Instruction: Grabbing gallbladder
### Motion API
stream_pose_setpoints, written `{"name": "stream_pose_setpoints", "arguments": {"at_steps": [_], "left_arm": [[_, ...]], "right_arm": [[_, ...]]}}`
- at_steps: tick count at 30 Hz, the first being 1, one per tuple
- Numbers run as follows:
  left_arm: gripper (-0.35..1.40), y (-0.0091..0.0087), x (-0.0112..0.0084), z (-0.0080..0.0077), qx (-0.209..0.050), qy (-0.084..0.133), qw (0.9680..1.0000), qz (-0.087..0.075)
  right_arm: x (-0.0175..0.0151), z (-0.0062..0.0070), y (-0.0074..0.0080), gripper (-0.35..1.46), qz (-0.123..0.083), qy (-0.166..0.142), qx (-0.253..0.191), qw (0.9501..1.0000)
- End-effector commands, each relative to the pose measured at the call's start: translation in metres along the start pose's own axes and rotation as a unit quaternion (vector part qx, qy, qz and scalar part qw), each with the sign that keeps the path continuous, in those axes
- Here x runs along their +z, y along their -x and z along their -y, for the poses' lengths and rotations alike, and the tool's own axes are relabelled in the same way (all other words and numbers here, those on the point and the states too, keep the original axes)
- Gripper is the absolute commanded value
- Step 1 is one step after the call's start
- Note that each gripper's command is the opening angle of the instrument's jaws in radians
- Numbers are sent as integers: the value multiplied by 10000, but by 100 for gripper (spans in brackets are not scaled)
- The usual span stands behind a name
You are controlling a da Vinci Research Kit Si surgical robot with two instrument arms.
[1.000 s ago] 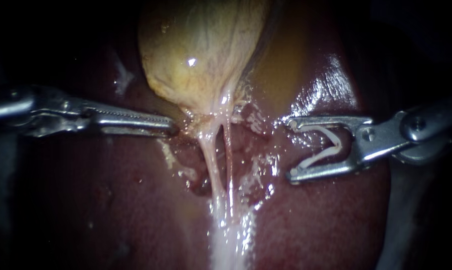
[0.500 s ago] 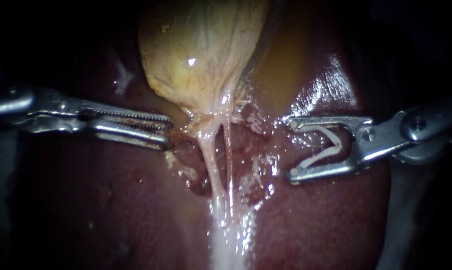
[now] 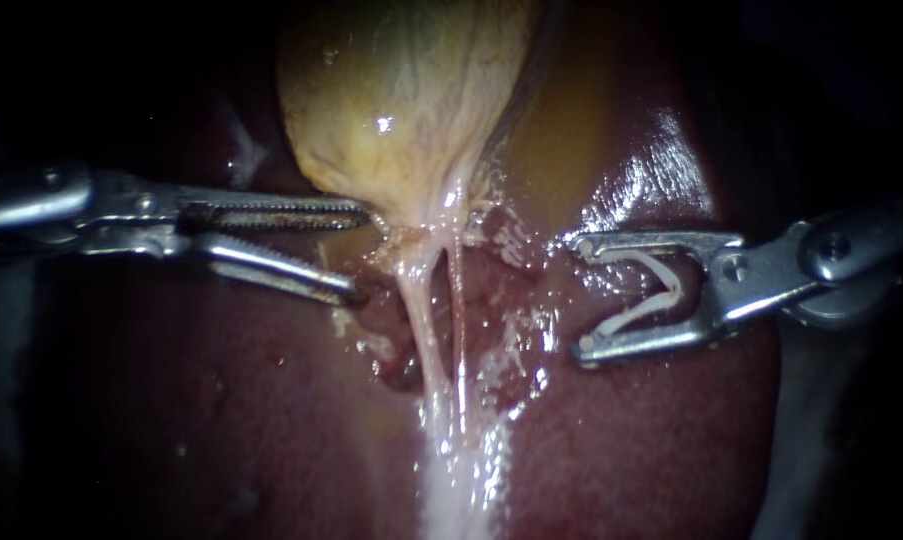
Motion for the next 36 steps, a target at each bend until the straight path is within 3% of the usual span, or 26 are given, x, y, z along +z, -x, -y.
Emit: {"name": "stream_pose_setpoints", "arguments": {"at_steps": [1, 17, 24, 36], "left_arm": [[32, -1, 2, -1, -6, -16, 10000, 7], [19, 2, 30, 1, 5, -89, 10000, 6], [-8, 14, 35, 6, 35, -116, 9999, -8], [-27, 31, 44, 9, 54, -173, 9993, 318]], "right_arm": [[1, 0, 0, 49, 1, 0, 1, 10000], [4, 1, -2, 49, 2, 6, 2, 10000], [5, 0, -2, 49, 2, 9, 3, 10000], [6, 1, -3, 49, 2, 10, 4, 10000]]}}
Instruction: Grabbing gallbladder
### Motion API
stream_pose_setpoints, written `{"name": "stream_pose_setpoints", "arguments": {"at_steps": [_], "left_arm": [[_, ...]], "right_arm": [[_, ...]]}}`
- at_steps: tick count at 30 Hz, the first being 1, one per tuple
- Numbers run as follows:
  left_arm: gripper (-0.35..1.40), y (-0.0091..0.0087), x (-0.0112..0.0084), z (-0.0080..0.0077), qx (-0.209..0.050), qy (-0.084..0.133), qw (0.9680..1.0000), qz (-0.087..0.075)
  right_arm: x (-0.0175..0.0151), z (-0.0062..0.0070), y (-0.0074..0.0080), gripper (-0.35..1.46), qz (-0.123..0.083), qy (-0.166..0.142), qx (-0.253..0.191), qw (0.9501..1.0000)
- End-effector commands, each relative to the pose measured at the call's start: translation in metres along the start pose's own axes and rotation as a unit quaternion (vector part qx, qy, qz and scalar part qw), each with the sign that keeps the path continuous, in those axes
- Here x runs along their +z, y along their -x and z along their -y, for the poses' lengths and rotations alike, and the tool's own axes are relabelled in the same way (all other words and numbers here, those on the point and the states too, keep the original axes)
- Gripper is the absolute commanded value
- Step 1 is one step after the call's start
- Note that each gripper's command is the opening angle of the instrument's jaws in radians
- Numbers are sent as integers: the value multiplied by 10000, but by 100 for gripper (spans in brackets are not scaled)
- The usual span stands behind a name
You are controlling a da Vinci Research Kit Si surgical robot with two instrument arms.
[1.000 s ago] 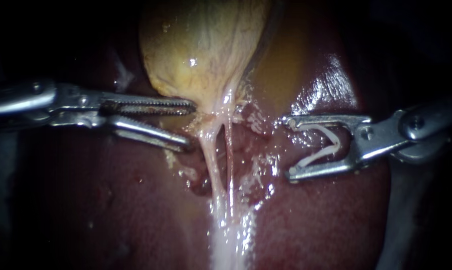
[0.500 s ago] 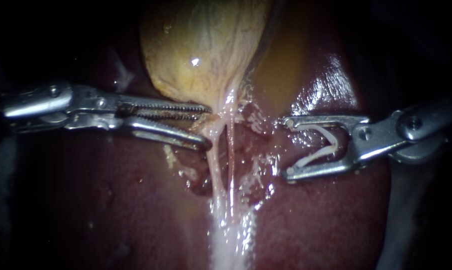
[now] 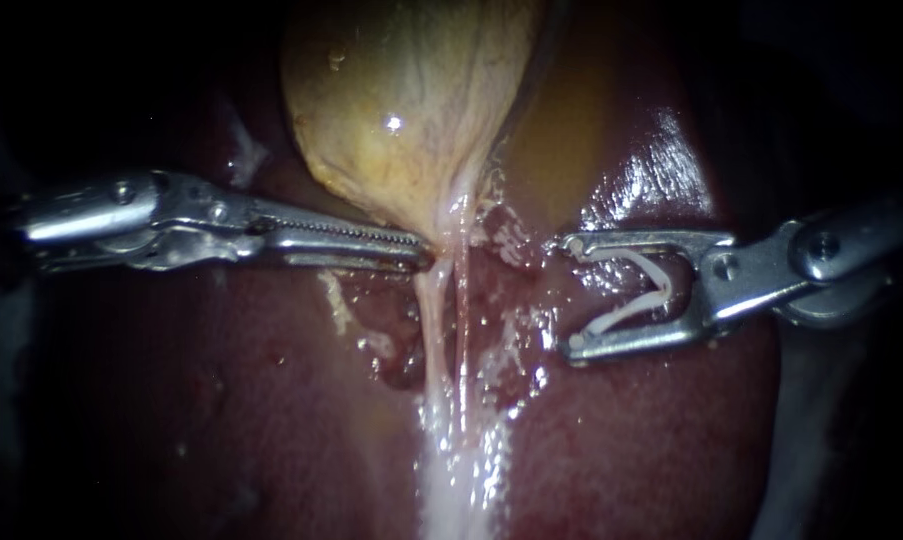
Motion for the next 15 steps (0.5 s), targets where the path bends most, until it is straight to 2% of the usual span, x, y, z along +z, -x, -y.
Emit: {"name": "stream_pose_setpoints", "arguments": {"at_steps": [1, 3, 8, 15], "left_arm": [[-28, 1, -1, -2, -72, -5, 10000, 34], [-35, 0, -3, -3, -159, 56, 9998, 98], [-35, 0, -6, -6, -361, 118, 9991, 181], [-35, -1, -10, -7, -423, 126, 9988, 228]], "right_arm": [[0, 0, 0, 49, 0, -2, -1, 10000], [0, 0, 0, 49, 0, -2, -1, 10000], [0, 0, 0, 49, 0, -2, -1, 10000], [-1, 0, 0, 49, 0, -3, -1, 10000]]}}
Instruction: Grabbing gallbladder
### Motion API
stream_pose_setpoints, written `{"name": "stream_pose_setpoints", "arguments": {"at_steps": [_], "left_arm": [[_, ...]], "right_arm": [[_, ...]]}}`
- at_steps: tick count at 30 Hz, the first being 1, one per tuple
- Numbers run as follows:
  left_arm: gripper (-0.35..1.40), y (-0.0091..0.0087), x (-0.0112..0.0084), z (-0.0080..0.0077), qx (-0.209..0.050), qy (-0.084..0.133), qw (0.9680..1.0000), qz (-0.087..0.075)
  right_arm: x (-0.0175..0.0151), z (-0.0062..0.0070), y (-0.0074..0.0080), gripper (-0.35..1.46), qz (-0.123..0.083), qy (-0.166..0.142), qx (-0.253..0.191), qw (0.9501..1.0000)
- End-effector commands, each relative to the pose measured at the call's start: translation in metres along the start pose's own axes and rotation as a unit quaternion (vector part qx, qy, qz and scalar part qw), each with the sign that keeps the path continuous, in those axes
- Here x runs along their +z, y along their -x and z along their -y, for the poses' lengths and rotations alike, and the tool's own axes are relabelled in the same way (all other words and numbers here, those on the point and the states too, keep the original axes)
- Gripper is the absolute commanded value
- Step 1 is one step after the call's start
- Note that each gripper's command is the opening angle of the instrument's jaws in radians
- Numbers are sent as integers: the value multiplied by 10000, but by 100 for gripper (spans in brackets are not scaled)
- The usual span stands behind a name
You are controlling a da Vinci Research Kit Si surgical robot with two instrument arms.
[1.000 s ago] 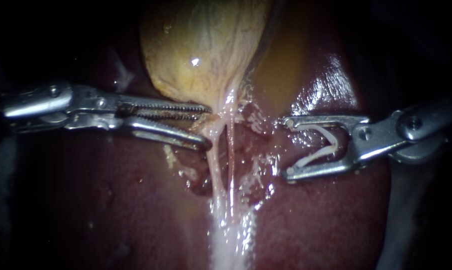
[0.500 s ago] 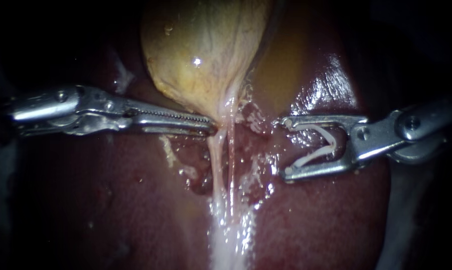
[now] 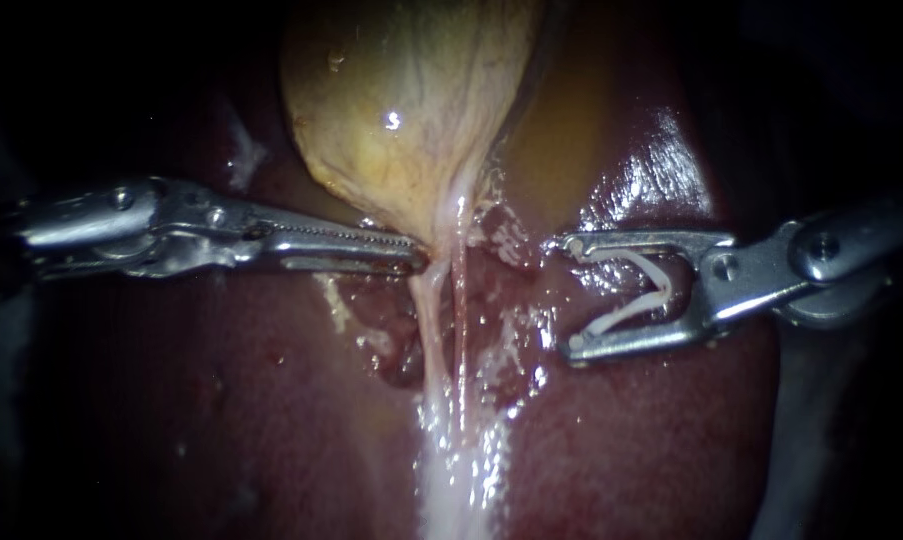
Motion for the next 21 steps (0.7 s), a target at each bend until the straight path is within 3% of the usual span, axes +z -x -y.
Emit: {"name": "stream_pose_setpoints", "arguments": {"at_steps": [1, 9, 21], "left_arm": [[-35, -1, -1, 0, -36, 6, 10000, -3], [-35, -6, -14, -9, -73, 85, 9999, 6], [-35, -27, -66, -11, -155, 154, 9998, 9]], "right_arm": [[0, 0, 0, 49, -1, -1, -1, 10000], [0, 0, 0, 49, -1, 0, 0, 10000], [-1, -1, 1, 49, 0, 2, 1, 10000]]}}
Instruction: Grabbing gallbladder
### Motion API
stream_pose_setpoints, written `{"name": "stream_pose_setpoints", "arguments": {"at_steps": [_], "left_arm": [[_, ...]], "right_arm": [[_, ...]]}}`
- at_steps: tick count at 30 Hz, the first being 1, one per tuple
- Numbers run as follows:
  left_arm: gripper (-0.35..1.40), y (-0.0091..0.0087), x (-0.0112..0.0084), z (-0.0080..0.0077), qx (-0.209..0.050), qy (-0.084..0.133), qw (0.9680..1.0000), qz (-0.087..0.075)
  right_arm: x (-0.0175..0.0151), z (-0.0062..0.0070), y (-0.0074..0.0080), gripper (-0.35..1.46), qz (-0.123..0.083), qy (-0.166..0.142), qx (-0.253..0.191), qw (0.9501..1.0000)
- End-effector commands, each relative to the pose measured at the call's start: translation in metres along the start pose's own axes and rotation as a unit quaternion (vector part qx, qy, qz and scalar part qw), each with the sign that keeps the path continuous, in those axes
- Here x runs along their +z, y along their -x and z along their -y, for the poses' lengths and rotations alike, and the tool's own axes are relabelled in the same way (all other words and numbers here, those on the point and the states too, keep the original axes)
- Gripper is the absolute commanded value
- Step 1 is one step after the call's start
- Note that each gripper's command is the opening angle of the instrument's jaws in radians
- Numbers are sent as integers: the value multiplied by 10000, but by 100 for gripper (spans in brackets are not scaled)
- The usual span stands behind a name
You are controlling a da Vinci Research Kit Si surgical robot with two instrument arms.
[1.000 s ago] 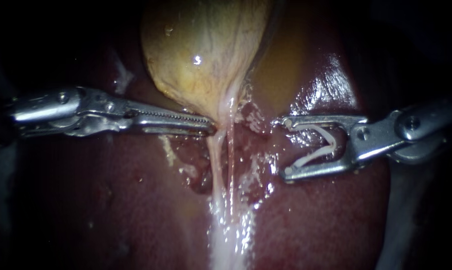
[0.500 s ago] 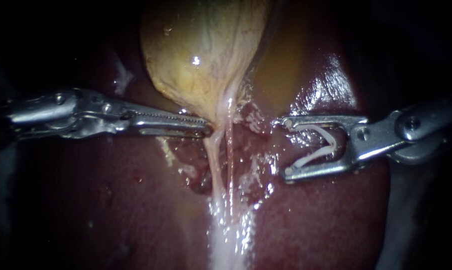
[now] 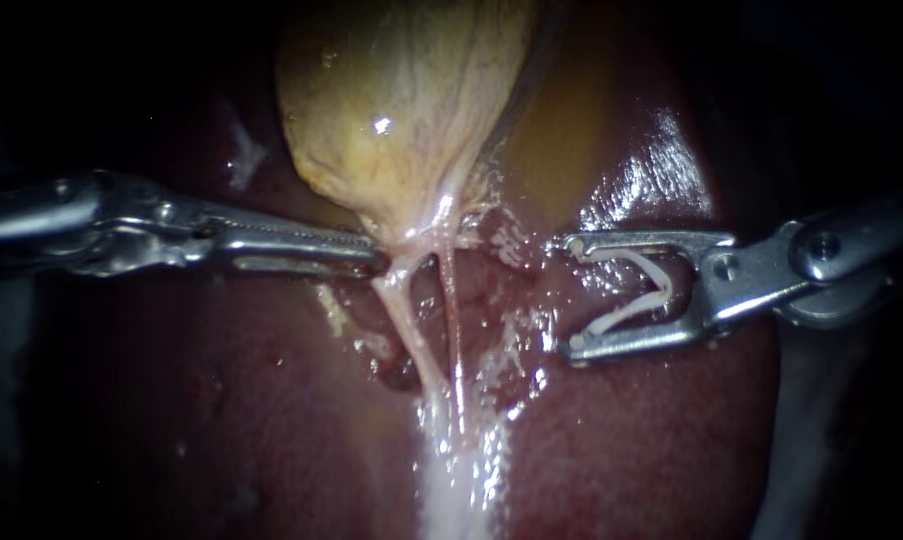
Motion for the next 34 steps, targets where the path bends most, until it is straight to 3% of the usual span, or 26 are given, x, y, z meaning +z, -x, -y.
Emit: {"name": "stream_pose_setpoints", "arguments": {"at_steps": [1, 13, 34], "left_arm": [[-35, -3, -4, 0, -9, -10, 10000, 13], [-35, -33, -33, -4, -109, -47, 9997, -235], [-35, -31, -34, -4, -106, -51, 9997, -235]], "right_arm": [[0, 0, 0, 49, 0, 2, 1, 10000], [0, 0, 0, 49, 0, 2, 1, 10000], [1, -1, 0, 49, 0, 4, 2, 10000]]}}
